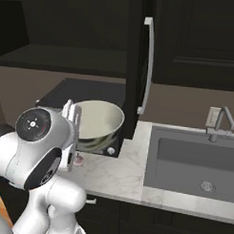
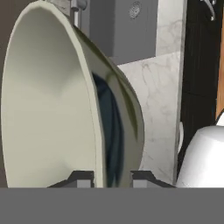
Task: Open the cabinet. Place the bowl and condiment on the counter. Then place the lime and garlic on the cutting board.
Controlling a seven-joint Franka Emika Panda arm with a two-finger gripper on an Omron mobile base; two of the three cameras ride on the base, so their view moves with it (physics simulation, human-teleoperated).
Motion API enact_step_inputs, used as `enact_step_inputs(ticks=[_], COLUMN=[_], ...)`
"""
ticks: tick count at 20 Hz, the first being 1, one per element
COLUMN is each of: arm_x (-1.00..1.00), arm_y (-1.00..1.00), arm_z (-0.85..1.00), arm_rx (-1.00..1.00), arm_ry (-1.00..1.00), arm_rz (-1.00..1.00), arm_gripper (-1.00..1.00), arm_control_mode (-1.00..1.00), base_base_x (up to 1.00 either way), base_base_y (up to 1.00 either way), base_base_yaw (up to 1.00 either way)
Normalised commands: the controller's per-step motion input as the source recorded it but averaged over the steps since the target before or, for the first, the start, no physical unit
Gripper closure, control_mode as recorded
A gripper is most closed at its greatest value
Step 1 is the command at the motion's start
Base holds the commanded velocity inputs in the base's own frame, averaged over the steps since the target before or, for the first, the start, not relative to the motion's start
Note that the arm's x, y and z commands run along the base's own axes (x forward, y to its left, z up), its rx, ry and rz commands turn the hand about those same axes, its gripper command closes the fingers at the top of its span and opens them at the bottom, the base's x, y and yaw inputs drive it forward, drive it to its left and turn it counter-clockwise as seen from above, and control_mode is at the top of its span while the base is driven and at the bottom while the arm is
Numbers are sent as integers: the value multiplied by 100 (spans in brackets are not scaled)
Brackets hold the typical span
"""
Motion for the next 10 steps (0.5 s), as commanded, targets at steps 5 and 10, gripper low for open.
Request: enact_step_inputs(ticks=[5,10], arm_x=[3,0], arm_y=[0,0], arm_z=[-92,-91], arm_rx=[-1,-1], arm_ry=[0,0], arm_rz=[-4,-5], arm_gripper=[100,100], arm_control_mode=[-100,-100], base_base_x=[0,0], base_base_y=[0,0], base_base_yaw=[0,0])
